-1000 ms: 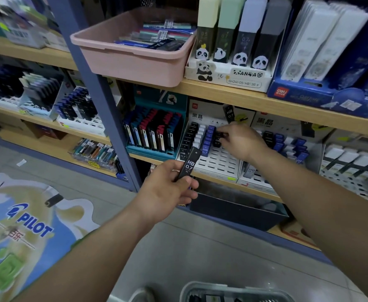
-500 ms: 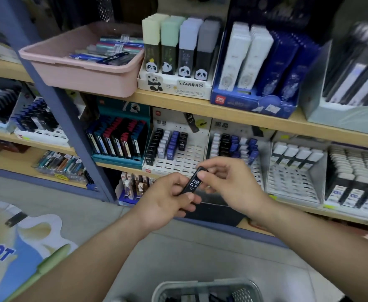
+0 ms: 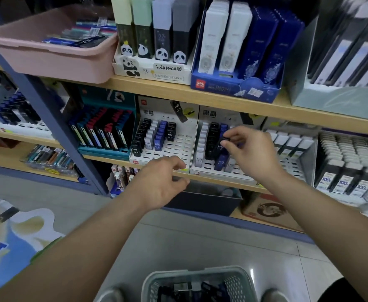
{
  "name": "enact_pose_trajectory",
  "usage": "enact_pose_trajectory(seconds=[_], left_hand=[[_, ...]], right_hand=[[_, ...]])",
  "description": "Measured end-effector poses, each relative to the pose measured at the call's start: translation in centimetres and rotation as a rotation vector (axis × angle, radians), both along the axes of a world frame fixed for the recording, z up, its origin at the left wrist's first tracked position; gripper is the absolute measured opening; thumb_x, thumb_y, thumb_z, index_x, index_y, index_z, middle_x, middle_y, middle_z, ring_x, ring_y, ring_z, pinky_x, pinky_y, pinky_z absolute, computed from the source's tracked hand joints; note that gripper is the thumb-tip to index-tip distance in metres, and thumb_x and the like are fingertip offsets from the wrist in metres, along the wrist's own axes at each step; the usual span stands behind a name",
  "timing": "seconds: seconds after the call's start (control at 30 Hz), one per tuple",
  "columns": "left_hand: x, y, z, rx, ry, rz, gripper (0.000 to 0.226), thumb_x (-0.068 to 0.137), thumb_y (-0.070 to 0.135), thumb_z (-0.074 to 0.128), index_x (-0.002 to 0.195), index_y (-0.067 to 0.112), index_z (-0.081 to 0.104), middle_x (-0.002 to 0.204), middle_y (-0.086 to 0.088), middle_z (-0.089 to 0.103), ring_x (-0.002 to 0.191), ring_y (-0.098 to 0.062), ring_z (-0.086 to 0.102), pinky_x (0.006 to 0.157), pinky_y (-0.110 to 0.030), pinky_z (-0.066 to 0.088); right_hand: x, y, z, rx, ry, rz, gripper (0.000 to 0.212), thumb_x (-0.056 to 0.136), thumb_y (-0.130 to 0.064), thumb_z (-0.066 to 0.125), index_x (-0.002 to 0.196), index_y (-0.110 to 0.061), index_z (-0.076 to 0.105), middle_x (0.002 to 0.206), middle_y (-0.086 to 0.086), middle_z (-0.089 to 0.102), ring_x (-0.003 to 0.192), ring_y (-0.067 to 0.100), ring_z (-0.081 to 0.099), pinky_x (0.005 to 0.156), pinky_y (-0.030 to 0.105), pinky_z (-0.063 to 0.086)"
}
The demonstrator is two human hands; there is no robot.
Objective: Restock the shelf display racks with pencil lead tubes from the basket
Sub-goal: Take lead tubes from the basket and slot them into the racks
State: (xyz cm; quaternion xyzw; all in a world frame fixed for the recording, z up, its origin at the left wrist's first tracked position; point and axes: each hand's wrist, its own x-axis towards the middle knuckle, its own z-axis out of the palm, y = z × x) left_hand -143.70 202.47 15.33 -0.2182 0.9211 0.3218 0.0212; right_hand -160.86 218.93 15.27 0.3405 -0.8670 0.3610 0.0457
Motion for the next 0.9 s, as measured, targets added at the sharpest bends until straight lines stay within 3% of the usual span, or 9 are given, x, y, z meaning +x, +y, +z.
enact_pose_trajectory(seconds=[0.07, 0.17, 0.37, 0.57, 0.73, 0.9], left_hand=[[-0.1, -0.4, -0.4, -0.023, 0.002, -0.013, 0.038, 0.093, 0.042, 0.064, 0.128, 0.030, 0.059, 0.130, 0.010, 0.059, 0.114, -0.011, 0.054, 0.093, -0.027, 0.047], [-0.2, -0.8, -0.7, -0.014, -0.010, -0.002, 0.038, 0.093, 0.041, 0.065, 0.129, 0.030, 0.059, 0.124, 0.011, 0.058, 0.113, -0.012, 0.054, 0.095, -0.027, 0.046], [-0.1, -1.3, -1.1, 0.040, 0.012, 0.016, 0.033, 0.093, 0.039, 0.066, 0.124, 0.030, 0.062, 0.121, 0.012, 0.058, 0.107, -0.011, 0.057, 0.091, -0.028, 0.049], [-0.1, -1.2, -0.9, 0.075, 0.021, 0.048, 0.027, 0.094, 0.037, 0.066, 0.119, 0.031, 0.063, 0.104, 0.016, 0.055, 0.104, -0.011, 0.058, 0.089, -0.028, 0.049], [0.2, -1.3, -1.0, 0.091, 0.018, 0.051, 0.025, 0.093, 0.038, 0.066, 0.117, 0.031, 0.063, 0.115, 0.012, 0.059, 0.103, -0.011, 0.060, 0.091, -0.032, 0.053], [0.7, -1.4, -1.1, 0.078, 0.004, 0.030, 0.025, 0.093, 0.037, 0.066, 0.117, 0.030, 0.064, 0.112, 0.009, 0.062, 0.104, -0.012, 0.060, 0.093, -0.035, 0.053]], right_hand=[[-0.6, -0.4, -0.8, 0.045, 0.036, 0.005, 0.014, 0.088, -0.028, 0.074, 0.102, -0.025, 0.073, 0.082, -0.017, 0.064, 0.081, 0.001, 0.063, 0.079, 0.022, 0.054], [-0.8, -0.8, -1.9, 0.072, 0.029, 0.035, 0.014, 0.088, -0.027, 0.075, 0.101, -0.026, 0.073, 0.085, -0.015, 0.066, 0.085, 0.006, 0.065, 0.084, 0.034, 0.058], [-1.0, -0.9, -2.8, 0.074, 0.031, 0.079, 0.015, 0.086, -0.029, 0.076, 0.101, -0.030, 0.072, 0.092, -0.009, 0.068, 0.088, 0.007, 0.065, 0.084, 0.038, 0.058], [-0.9, -1.0, -3.0, 0.146, 0.052, 0.116, 0.014, 0.087, -0.032, 0.074, 0.100, -0.032, 0.071, 0.096, -0.006, 0.067, 0.089, 0.008, 0.064, 0.083, 0.033, 0.056], [-1.5, -1.5, -3.5, 0.220, 0.200, 0.091, 0.016, 0.090, -0.027, 0.070, 0.105, -0.022, 0.074, 0.102, -0.001, 0.070, 0.102, 0.022, 0.060, 0.088, 0.035, 0.050], [-1.6, -1.6, -3.8, 0.281, 0.289, 0.082, 0.021, 0.094, -0.026, 0.064, 0.109, -0.018, 0.075, 0.107, 0.004, 0.069, 0.105, 0.029, 0.057, 0.087, 0.036, 0.047]])
